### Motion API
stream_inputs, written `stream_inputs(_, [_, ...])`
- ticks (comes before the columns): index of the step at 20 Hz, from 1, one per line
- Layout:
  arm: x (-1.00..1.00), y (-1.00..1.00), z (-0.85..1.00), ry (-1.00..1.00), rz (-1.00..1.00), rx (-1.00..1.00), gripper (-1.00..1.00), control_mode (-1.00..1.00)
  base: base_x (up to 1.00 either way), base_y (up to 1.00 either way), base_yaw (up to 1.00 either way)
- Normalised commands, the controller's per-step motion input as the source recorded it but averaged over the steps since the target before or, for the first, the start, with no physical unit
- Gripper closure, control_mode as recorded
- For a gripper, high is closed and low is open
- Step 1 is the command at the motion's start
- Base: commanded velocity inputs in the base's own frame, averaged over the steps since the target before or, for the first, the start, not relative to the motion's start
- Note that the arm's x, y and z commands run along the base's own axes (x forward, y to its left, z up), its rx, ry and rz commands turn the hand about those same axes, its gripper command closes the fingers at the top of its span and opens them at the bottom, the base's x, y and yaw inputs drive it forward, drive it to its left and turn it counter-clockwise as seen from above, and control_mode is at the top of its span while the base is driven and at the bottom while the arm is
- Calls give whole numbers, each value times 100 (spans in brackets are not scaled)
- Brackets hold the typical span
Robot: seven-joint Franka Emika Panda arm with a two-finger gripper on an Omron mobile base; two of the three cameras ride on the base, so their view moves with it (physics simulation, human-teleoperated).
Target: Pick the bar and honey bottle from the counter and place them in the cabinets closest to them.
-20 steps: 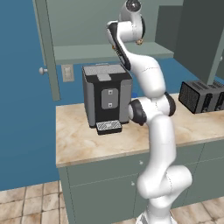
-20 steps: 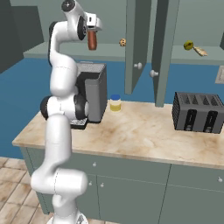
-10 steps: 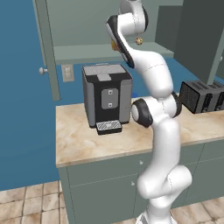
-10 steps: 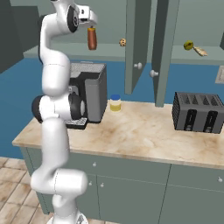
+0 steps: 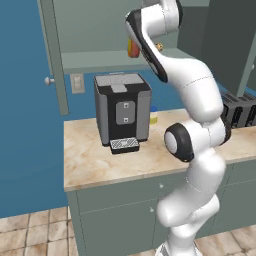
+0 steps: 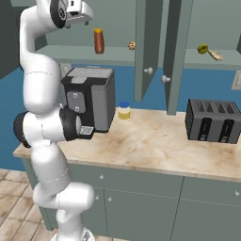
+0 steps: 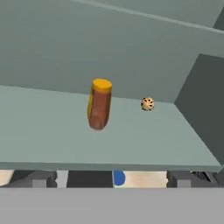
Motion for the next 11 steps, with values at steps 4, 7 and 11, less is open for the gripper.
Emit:
stream_inputs(4, [-100, -4, -7, -25, 0, 0, -100, -100, 0, 0, 0])
stream_inputs(7, [-100, -5, -5, -25, 0, 0, -100, -100, 0, 0, 0])
stream_inputs(11, [-100, -12, -3, -24, 0, 5, -100, -100, 0, 0, 0])
